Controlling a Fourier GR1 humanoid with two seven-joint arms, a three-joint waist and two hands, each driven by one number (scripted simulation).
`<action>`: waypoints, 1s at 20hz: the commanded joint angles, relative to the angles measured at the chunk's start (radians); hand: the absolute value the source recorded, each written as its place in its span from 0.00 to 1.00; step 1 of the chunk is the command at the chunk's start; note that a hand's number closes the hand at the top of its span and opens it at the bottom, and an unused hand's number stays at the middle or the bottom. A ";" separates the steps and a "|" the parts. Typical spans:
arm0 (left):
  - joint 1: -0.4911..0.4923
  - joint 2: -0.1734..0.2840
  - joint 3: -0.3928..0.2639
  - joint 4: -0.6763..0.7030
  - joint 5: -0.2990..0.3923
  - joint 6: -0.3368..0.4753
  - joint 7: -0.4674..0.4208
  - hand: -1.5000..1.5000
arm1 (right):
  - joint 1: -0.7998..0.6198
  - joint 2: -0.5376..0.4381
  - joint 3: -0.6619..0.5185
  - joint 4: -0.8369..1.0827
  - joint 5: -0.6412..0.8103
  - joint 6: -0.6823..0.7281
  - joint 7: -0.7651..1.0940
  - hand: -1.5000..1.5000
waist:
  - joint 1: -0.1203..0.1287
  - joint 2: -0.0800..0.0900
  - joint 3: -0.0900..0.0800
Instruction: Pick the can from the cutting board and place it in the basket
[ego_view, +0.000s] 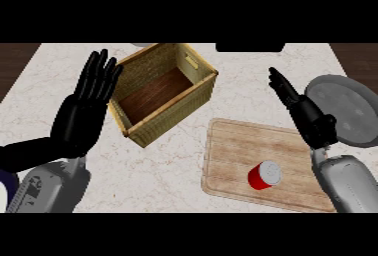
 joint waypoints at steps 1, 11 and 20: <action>0.022 0.043 0.024 0.007 -0.066 0.004 -0.004 0.50 | 0.013 0.077 0.003 -0.016 0.035 -0.074 -0.001 1.00 | -0.004 0.029 0.005; 0.061 0.227 0.008 0.150 -0.271 0.059 0.117 0.50 | -0.046 0.358 0.083 -0.041 -0.003 -0.743 -0.057 0.00 | 0.032 0.036 0.005; 0.093 0.262 0.035 0.148 -0.274 0.056 0.139 0.50 | -0.198 0.161 0.162 0.246 0.450 -0.909 0.398 0.00 | -0.025 0.002 -0.012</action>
